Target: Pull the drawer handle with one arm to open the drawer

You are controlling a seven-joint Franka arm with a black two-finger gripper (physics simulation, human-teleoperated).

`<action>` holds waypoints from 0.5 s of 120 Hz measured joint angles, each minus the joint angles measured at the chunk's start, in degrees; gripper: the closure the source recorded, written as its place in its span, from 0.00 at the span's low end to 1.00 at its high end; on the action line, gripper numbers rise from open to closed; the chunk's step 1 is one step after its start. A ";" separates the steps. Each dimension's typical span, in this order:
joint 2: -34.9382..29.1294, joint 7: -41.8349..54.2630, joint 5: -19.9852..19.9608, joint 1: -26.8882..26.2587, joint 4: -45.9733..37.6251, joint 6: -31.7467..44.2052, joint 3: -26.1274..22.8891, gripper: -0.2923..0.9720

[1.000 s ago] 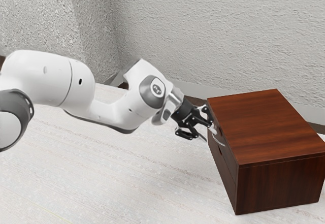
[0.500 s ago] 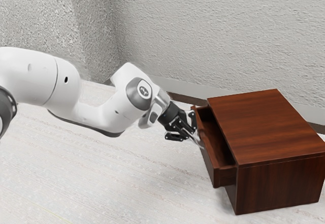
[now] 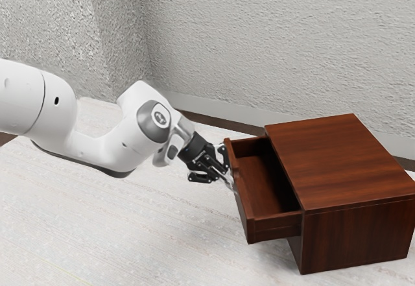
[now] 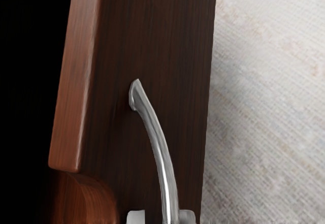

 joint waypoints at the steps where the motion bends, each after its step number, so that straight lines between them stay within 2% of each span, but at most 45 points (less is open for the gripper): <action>1: -0.16 -0.01 0.07 0.10 -0.17 -0.01 0.01 0.84; 60: -7.03 0.10 -1.39 4.11 -8.38 0.27 0.05 0.85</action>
